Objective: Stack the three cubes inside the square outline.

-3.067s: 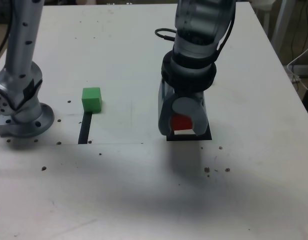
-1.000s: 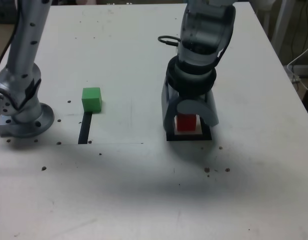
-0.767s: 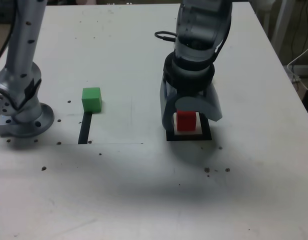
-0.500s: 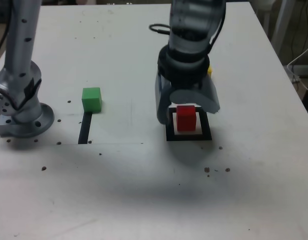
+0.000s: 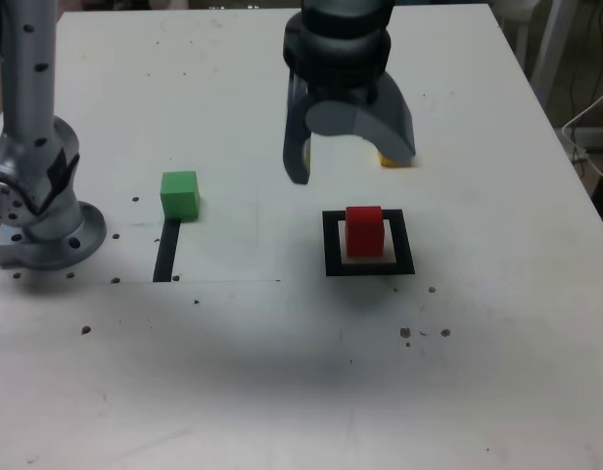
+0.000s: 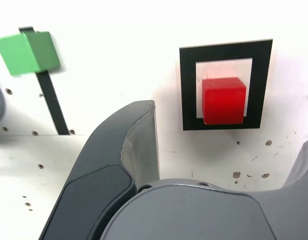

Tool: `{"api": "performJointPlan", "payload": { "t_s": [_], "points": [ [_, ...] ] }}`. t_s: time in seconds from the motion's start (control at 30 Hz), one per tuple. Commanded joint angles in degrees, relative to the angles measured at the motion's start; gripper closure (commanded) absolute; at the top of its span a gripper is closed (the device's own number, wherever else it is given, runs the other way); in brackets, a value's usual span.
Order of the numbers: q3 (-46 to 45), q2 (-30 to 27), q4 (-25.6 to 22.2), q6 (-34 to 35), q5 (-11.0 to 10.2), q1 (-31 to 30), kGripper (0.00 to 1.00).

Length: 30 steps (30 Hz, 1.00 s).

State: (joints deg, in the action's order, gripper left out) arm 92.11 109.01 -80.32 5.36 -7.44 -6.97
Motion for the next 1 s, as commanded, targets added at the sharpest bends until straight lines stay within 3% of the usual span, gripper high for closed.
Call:
{"api": "performJointPlan", "payload": {
  "t_s": [0.0,0.43,0.57,0.7,0.97],
  "points": [
    [1.6,-0.3,-0.9,-1.9,0.1,1.5,0.01],
    [6.0,2.7,-1.3,-12.7,0.9,14.7,0.01],
    [8.5,4.6,-0.9,-14.9,-0.3,17.6,0.01],
    [10.4,6.7,1.3,-15.7,-1.8,18.8,0.01],
    [9.8,12.2,7.5,-18.0,-2.4,21.9,0.0]
  ]
}}
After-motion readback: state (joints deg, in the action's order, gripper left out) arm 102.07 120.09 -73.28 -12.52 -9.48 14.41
